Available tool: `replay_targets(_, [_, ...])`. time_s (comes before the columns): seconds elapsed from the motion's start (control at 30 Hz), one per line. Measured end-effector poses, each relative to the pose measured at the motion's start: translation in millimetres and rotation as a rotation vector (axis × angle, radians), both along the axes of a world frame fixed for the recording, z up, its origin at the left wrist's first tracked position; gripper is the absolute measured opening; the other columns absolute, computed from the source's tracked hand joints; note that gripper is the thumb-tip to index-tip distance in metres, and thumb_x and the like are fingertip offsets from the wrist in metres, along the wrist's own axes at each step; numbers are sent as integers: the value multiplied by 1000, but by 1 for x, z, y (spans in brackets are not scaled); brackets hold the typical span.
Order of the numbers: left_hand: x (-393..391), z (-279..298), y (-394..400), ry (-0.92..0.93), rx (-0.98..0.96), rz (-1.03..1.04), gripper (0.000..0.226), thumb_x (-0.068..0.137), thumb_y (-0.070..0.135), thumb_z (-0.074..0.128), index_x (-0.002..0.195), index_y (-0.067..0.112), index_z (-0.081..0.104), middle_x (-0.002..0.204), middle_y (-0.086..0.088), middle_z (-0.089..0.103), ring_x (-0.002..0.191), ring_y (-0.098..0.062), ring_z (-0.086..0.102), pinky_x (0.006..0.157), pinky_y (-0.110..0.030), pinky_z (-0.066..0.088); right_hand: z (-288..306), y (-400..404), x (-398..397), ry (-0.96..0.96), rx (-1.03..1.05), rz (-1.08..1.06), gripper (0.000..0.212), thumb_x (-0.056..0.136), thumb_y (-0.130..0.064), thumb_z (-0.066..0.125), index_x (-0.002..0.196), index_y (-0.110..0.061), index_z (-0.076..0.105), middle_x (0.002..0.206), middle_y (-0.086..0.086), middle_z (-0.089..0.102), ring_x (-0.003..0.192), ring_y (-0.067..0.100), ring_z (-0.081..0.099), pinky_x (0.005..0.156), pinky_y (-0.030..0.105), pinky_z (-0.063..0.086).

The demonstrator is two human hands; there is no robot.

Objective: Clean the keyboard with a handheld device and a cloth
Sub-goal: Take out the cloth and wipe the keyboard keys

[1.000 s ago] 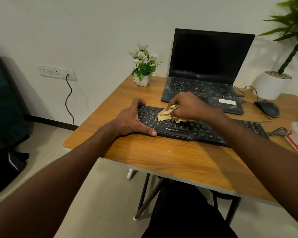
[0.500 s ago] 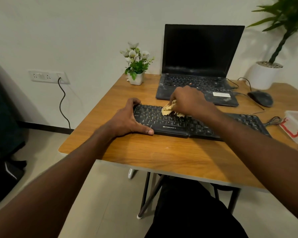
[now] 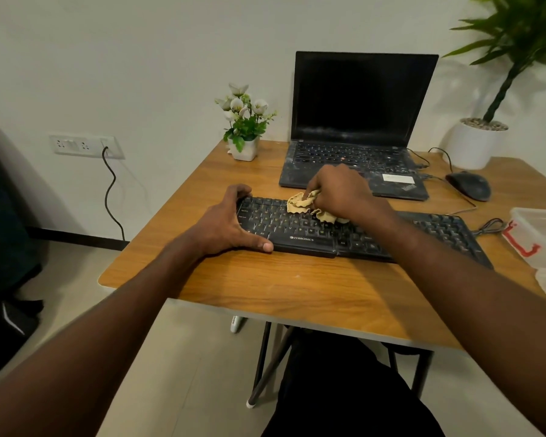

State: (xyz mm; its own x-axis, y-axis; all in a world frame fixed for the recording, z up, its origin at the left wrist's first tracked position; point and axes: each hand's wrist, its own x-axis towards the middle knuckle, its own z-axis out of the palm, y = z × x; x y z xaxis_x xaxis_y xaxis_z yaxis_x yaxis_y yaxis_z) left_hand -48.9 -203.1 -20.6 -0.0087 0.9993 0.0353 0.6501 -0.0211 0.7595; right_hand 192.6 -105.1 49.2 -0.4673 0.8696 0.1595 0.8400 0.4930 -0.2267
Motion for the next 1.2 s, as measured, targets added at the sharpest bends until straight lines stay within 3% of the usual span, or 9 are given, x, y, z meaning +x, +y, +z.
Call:
replay_targets(0.13, [1,2,-5,-52,20,-14,142,48,86,88,162,34,20,170,-4,33,151,-18,34,125,-41,34,-1,2,-2,12,9,-11,22,84,-29,82,106,-33,79,101,-4,75,99,18,66,81,40,59])
replay_targets(0.27, [26,2,-7,18,248,204,75,98,71,57,155,26,40,157,-7,54,141,-19,51,112,-40,45,-5,3,-3,4,27,-31,21,85,-29,82,106,-32,78,98,-6,74,94,15,66,76,35,57])
replay_targets(0.37, [59,4,4,167,389,315,48,106,61,48,144,32,53,131,-2,72,116,-23,68,100,-51,57,-3,6,-3,10,1,-30,21,84,-31,83,104,-32,78,96,-7,75,91,14,66,78,36,59])
replay_targets(0.43, [74,1,8,328,410,345,40,109,50,48,140,29,60,122,2,75,112,-20,67,113,-50,46,-4,6,-1,14,-6,-34,20,83,-31,83,103,-32,78,94,-8,75,90,13,67,77,36,59])
replay_targets(0.53, [79,-5,6,484,427,350,37,112,42,43,138,26,63,127,5,74,118,-14,65,122,-45,27,-8,5,-1,44,-28,-19,17,83,-29,83,100,-32,79,91,-10,76,88,11,68,78,38,60])
replay_targets(0.67, [78,-2,8,517,375,310,40,113,39,37,145,26,59,140,4,68,130,-13,59,124,-44,24,-4,8,5,89,-45,-38,23,82,-29,84,104,-35,79,96,-10,77,94,15,68,82,41,59])
replay_targets(0.93, [82,-2,10,552,396,342,32,110,33,38,130,25,62,121,5,73,111,-14,65,120,-43,31,-35,-4,8,295,100,-64,31,86,-19,73,111,-38,76,94,-12,73,77,8,62,57,26,43])
replay_targets(1.1, [80,-5,11,507,421,335,28,106,30,40,122,24,62,109,6,72,96,-13,63,111,-41,39,-40,8,9,392,266,20,31,89,-15,71,114,-33,75,100,-12,61,89,8,55,69,27,46])
replay_targets(1.2, [80,-5,12,493,420,332,28,105,29,40,121,23,62,108,6,72,95,-14,63,106,-40,41,-31,16,11,230,298,216,23,88,-17,74,107,-31,78,105,-8,59,95,14,53,74,31,49])
